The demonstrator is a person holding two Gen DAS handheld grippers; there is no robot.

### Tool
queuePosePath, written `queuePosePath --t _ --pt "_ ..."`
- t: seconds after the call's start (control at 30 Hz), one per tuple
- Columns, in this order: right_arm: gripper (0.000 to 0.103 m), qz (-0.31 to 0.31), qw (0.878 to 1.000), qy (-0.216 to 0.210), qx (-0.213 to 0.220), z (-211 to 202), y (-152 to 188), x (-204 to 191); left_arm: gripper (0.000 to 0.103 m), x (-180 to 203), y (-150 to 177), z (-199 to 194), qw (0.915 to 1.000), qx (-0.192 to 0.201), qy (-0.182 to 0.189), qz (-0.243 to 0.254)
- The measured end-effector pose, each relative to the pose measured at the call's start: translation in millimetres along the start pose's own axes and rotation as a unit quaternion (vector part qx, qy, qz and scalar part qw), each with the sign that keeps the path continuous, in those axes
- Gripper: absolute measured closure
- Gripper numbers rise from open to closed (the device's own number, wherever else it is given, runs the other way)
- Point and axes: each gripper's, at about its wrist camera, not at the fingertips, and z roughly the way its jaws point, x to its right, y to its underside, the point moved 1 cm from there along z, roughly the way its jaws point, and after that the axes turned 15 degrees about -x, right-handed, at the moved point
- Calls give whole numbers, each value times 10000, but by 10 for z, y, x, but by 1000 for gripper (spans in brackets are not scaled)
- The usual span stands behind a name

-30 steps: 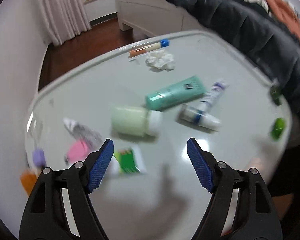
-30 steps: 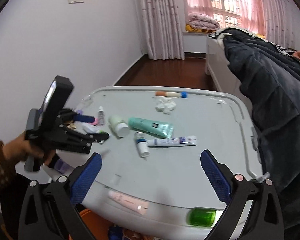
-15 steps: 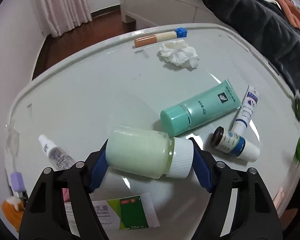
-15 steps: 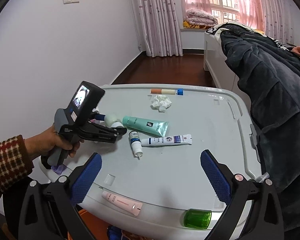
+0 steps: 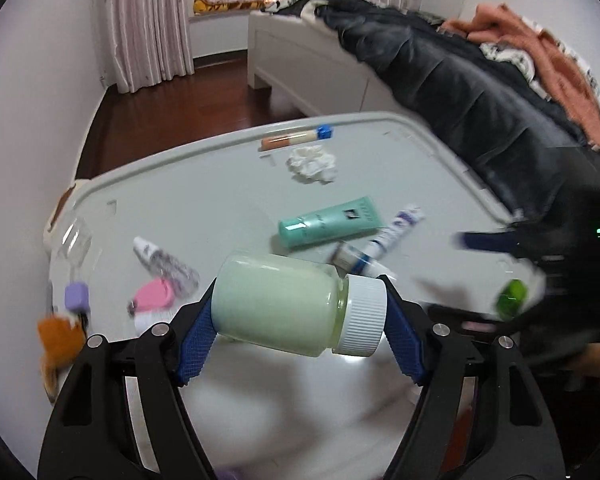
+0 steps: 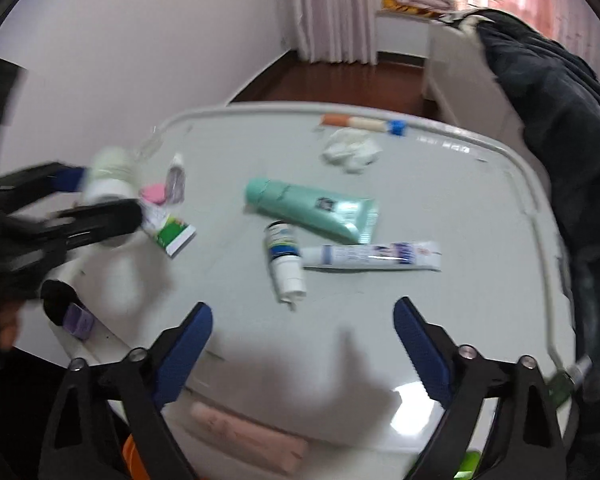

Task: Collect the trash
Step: 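Drop the green jar into the bin while the right tool drops a small bottle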

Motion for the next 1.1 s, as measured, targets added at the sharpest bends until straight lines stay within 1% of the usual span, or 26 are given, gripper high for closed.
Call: queuePosePath --t 0.03,0.07,0.13,0.2,0.23,0.27,0.3,0.33,0.37,0.43,0.5,0.6,0.67,0.77,0.83,0.87,0.9,0.93,1.0,1.1 --pt "28 -86 9999 62 -56 56 -44 -63 31 3 64 -46 10000 20 85 -24" --pt "32 -177 9997 138 -121 131 -103 -129 31 -5 109 -67 9999 32 116 -43" --pt "44 -209 9991 207 -309 300 -217 -205 31 -3 207 -101 9998 49 181 -94" --pt "51 -101 9984 191 -525 492 -310 -206 31 -13 316 -116 9993 31 306 -191" --pt "54 -65 9982 220 -558 545 -339 -201 31 -11 352 -120 9992 19 344 -208" --pt "54 -40 9981 249 -566 589 -364 -200 31 -12 384 -107 9992 -20 360 -185" --pt "61 -8 9985 213 -496 603 -389 -188 31 -2 403 -99 9993 -39 334 -151" --pt "76 -15 9986 204 -490 610 -407 -196 31 12 416 -98 9994 -41 322 -131" --pt "80 -75 9986 203 -479 608 -425 -218 31 23 424 -91 9993 -56 350 -104" --pt "80 -193 9983 287 -463 587 -426 -273 31 39 430 -83 9992 -76 393 -98" --pt "80 -192 9986 139 -463 553 -417 -297 31 62 441 -86 9991 -86 412 -75" --pt "80 -176 9993 13 -317 391 -339 -308 31 92 458 -105 9992 -80 397 -34" --pt "80 -126 9996 -158 -205 199 -245 -282 31 111 488 -127 9992 -73 393 -40" --pt "80 -257 9994 -220 -42 -133 -53 -322 31 188 625 -170 9989 -99 457 -37" --pt "80 -432 9985 -336 -15 -367 215 -392 31 287 770 -195 9985 -160 530 -10" --pt "80 -499 9981 -354 -46 -407 323 -447 31 358 878 -193 9978 -246 617 25" --pt "80 -607 9973 -398 -138 -474 541 -507 31 421 971 -181 9971 -339 674 53" --pt "80 -667 9966 -436 -218 -494 690 -541 31 509 1106 -150 9961 -484 732 93" --pt "80 -752 9948 -492 -479 -477 1043 -606 31 634 1310 -84 9938 -731 827 127" --pt "80 -693 9905 -617 -1014 -301 1586 -634 31 803 1626 53 9879 -1173 1017 48"
